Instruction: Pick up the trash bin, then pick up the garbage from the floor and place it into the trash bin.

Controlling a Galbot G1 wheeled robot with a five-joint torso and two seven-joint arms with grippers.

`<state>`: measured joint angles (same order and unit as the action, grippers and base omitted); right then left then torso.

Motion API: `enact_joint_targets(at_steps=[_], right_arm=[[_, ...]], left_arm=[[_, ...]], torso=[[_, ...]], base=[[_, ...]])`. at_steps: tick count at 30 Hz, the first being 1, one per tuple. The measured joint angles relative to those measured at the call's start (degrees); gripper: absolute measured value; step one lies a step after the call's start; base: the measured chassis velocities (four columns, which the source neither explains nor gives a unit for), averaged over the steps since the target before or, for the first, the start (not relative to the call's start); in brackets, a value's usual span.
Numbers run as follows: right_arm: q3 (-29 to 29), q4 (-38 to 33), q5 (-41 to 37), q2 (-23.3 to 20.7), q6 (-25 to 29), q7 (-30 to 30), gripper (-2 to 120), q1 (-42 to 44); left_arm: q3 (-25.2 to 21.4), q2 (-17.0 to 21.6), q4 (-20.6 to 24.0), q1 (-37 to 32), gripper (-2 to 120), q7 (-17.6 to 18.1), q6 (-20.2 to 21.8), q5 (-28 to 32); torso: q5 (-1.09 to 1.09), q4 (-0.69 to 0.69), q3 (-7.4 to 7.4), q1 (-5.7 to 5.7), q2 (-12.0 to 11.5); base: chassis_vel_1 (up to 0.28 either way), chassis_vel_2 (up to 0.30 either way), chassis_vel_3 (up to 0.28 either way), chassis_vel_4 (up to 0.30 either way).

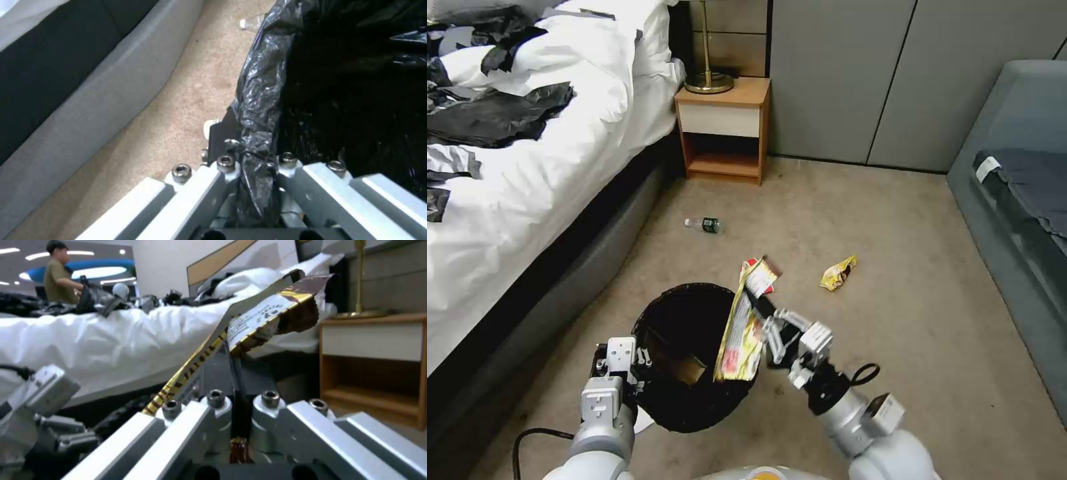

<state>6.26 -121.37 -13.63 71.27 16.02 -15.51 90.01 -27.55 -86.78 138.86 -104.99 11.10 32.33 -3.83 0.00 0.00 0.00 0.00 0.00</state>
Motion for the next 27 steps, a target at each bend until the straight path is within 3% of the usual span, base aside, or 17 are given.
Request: enact_joint_targets(at_steps=[15, 27], right_arm=[[-6.03, 9.54, 2.17, 1.05, -3.41, 3.57, 0, -7.37], [-9.77, 12.1, 3.63, 2.17, -6.08, 5.6, 41, -9.42]], left_arm=[[2.14, -0.55, -0.02, -0.11, 0, -0.03, -0.11, -1.62], [2.33, -0.89, -0.16, -0.17, 0, -0.07, -0.16, -1.9]], torso=[[0.0, 0.0, 0.0, 0.0, 0.0], [-0.08, 0.03, 0.0, 0.0, 0.0]], base=[[0.0, 0.0, 0.0, 0.0], [0.0, 0.0, 0.0, 0.0]])
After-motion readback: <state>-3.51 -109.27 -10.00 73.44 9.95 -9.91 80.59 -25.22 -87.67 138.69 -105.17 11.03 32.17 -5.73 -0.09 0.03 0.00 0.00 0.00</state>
